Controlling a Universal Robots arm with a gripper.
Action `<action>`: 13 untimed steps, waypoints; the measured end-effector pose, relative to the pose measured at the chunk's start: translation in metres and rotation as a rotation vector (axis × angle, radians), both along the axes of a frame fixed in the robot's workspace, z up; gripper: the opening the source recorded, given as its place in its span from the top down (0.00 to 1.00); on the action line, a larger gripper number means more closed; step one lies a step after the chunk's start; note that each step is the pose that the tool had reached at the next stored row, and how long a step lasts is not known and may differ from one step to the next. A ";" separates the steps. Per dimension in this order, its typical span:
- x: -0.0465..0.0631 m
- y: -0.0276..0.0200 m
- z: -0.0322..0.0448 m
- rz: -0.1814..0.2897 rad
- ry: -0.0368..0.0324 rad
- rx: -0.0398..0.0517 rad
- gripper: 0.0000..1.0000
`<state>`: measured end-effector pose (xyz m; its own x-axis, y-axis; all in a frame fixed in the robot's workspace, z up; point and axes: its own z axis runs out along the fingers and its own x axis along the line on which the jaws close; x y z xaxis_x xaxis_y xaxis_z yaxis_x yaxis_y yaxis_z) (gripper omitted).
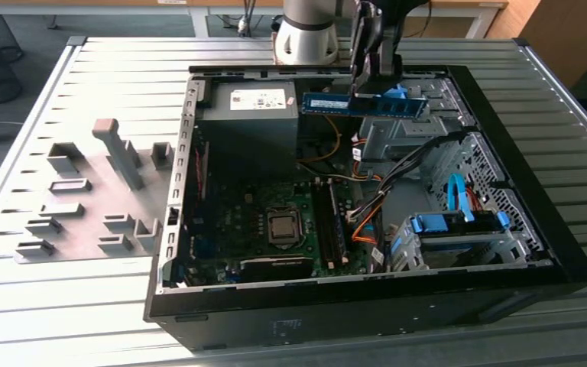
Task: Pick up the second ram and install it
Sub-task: 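Insert the second ram into the second slot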
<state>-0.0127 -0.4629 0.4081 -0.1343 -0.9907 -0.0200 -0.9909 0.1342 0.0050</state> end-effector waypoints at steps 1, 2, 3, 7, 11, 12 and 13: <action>0.000 0.0000 -0.0001 -0.007 0.0000 0.0000 0.86; 0.000 0.0000 -0.0001 -0.015 0.0000 -0.0001 0.86; 0.000 0.0000 -0.0002 -0.023 0.0000 0.0000 0.86; 0.000 0.0000 -0.0005 -0.070 0.0000 0.0000 0.86; 0.000 0.0000 -0.0009 -0.130 0.0000 -0.0001 0.86; 0.000 0.0000 -0.0010 -0.146 0.0000 -0.0001 0.86; 0.000 0.0000 -0.0012 -0.163 0.0000 -0.0001 0.86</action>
